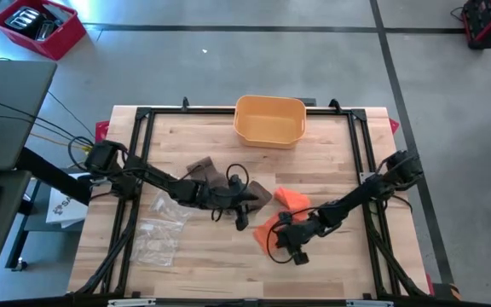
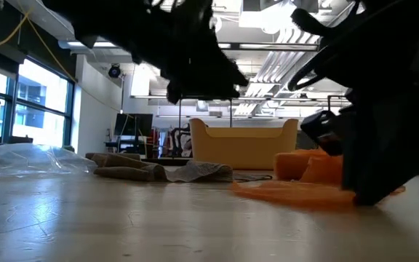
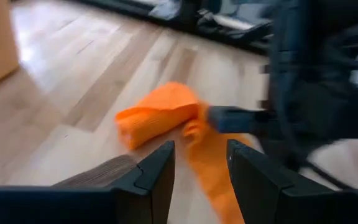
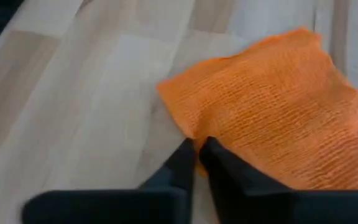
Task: Roll bandage
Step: Roll the orange bandage
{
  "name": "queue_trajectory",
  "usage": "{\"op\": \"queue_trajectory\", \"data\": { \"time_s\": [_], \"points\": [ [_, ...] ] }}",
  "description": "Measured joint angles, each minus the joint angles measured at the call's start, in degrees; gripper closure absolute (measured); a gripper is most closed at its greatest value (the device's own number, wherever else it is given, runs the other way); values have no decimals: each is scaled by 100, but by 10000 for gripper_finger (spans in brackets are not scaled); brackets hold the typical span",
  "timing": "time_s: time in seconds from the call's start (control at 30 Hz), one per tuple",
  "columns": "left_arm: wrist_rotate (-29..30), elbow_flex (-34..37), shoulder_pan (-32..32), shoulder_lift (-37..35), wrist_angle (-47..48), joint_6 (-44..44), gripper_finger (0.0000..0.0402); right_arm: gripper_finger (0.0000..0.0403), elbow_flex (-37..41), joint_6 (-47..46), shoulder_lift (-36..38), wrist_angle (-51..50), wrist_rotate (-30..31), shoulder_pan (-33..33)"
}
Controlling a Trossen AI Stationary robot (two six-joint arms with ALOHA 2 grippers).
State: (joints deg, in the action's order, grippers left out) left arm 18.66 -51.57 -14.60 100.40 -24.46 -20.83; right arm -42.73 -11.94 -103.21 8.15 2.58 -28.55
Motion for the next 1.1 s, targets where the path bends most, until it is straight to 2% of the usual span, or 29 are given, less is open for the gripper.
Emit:
{"op": "queue_trajectory", "data": {
  "time_s": [0.17,0.27,0.37,0.53,0.63,0.67,0.73,0.9,1.1],
  "points": [
    [452,-1,-280,-191,-50,334,264,399,-140,-62,894,-1308,438,-142],
    [964,-1,-426,-298,-141,462,264,400,-363,-149,1842,-2000,1250,-330],
    [1236,-1,-558,-378,-583,611,264,402,-579,-300,2780,-3102,2815,-547],
    [1241,-3,-688,-404,-1419,1128,264,402,-1132,-1228,4183,-5364,6638,-674],
    [1244,-3,-699,-404,-1617,1301,264,402,-1298,-2044,4812,-6324,7964,-468],
    [1244,-3,-697,-404,-1612,1300,264,402,-1312,-2151,4992,-6439,8112,-339],
    [1246,-3,-683,-404,-1572,1261,264,402,-1287,-2161,5286,-6480,8027,-35],
    [1220,-3,-675,-404,-1518,1208,264,390,-1254,-2122,5536,-6860,7070,766],
    [1191,-3,-677,-402,-1405,1186,264,314,-1254,-2399,5553,-7324,6536,1502]
  ]
}}
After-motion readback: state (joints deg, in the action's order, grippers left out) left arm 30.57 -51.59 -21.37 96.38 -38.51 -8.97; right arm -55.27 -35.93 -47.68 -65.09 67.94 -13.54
